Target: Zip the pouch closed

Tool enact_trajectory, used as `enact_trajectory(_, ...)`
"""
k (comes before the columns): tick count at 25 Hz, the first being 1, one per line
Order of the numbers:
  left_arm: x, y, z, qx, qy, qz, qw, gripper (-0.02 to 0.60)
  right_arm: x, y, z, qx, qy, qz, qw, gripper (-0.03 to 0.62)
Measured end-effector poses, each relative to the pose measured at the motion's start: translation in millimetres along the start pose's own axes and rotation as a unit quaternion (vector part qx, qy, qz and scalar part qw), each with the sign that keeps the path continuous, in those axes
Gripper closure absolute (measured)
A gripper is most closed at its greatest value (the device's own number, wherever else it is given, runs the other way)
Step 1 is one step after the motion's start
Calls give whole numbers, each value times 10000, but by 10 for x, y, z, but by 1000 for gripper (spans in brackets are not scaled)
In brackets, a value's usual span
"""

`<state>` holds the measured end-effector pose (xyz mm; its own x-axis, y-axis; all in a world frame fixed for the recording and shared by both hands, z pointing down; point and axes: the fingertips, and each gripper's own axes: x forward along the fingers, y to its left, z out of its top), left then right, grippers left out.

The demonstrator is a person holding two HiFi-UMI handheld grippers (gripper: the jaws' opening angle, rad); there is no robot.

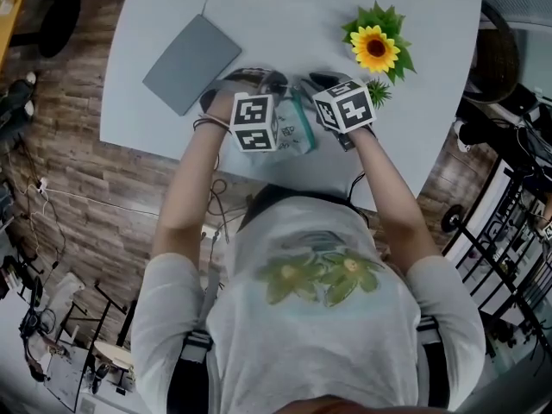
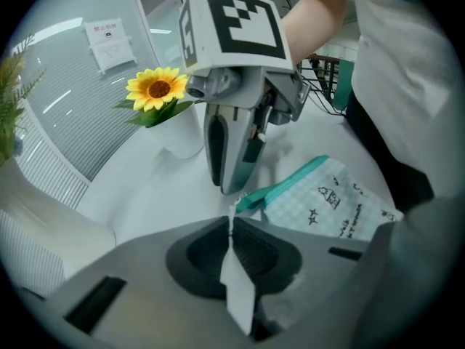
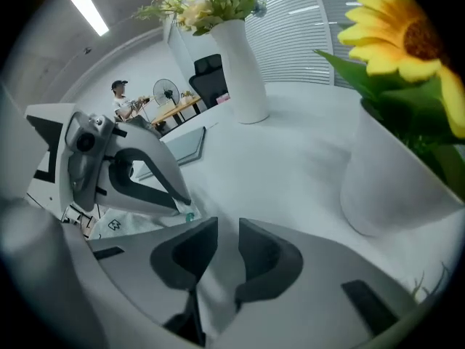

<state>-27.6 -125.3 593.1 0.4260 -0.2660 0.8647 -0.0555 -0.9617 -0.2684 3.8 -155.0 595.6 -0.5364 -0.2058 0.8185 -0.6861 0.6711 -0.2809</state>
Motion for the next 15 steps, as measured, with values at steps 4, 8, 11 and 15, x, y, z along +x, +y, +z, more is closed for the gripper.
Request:
enact_trajectory(4, -4, -9, -1, -41, -5, -22, 10000, 563, -44, 23, -74, -363, 99, 67, 9993, 491)
enact_trajectory(8, 41, -21, -12, -67, 6, -50, 10000, 563, -75, 121, -98, -1360, 111, 206, 9904, 491)
enact_trajectory(11, 46, -7, -4, -58, 2, -21, 10000, 563, -60, 220, -167, -2063, 230, 334, 9776, 490)
enact_trajectory(15, 43, -32, -2, -56, 2, -87, 9999, 563, -28, 251, -204, -2724, 269, 217, 9616, 490)
